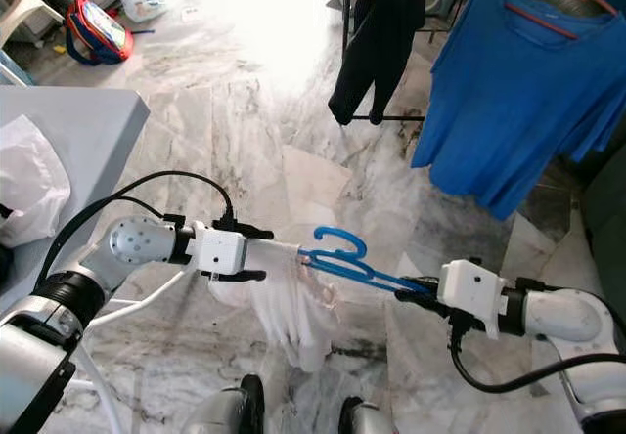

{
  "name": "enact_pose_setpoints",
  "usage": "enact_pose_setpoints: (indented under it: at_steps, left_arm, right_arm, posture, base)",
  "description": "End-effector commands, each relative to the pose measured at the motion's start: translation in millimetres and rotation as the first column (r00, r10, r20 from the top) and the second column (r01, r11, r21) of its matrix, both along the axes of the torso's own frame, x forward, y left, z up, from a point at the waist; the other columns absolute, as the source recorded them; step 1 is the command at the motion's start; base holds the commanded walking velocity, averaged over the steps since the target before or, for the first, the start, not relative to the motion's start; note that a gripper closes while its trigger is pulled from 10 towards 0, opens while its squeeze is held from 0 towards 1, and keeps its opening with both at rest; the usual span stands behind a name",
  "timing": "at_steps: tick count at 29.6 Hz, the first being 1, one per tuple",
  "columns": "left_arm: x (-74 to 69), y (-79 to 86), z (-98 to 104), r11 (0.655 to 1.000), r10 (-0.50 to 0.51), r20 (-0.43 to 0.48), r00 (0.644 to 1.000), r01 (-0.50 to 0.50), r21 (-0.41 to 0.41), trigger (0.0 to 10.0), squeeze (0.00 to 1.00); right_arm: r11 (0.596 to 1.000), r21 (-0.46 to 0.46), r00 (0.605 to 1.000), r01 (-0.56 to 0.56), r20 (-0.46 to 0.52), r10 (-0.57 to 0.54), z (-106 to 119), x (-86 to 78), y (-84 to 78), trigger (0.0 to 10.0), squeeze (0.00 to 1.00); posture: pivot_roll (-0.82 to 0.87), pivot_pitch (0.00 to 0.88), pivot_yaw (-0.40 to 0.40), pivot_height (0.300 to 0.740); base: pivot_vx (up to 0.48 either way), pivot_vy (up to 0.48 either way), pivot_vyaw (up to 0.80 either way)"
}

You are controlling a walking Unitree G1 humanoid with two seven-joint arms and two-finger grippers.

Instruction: Hang hanger

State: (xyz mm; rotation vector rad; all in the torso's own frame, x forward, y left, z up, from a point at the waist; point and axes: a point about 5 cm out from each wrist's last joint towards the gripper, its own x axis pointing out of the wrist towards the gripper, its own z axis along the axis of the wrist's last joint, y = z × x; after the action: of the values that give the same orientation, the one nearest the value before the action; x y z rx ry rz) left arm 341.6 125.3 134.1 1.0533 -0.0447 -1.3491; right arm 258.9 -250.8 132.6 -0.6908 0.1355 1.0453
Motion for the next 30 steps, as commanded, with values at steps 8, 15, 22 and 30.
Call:
enact_pose_setpoints:
  at_steps: [8,15,22,30]
  left_arm:
    - [8.2,-1.9,9,0.999,0.038,0.112,0.993,-0.039,0.001,2.2,0.0]
    - [10.4,0.5,8,0.998,0.06,0.142,0.988,-0.064,0.022,10.0,0.0]
    - [8.5,2.0,4,0.997,0.041,0.129,0.991,-0.049,0.053,9.3,0.0]
    - [9.3,-0.4,-2,0.994,0.055,0.146,0.988,-0.068,0.08,10.0,0.0]
  right_arm:
    - [1.0,0.003,0.998,0.022,0.052,-0.022,1,4.9,-0.8,10.0,0.0]
    - [0.999,-0.006,0.997,0.032,0.065,-0.032,0,8.1,-0.3,10.0,0.0]
    - [0.999,-0.009,0.997,0.036,0.071,-0.036,-1,9.1,-0.4,10.0,0.0]
    - [1.0,0.008,0.997,-0.005,0.075,0.004,0,12.3,9.8,10.0,0.0]
  posture:
    - [-0.01,0.26,0.083,0.74]
    - [-0.01,0.262,0.083,0.74]
    - [0.0,0.265,0.084,0.74]
    - [-0.01,0.265,0.088,0.74]
  base:
    - [0.0,0.0,0.0]
    - [0.0,0.0,0.0]
    - [0.0,0.0,0.0]
    - [0.0,0.0,0.0]
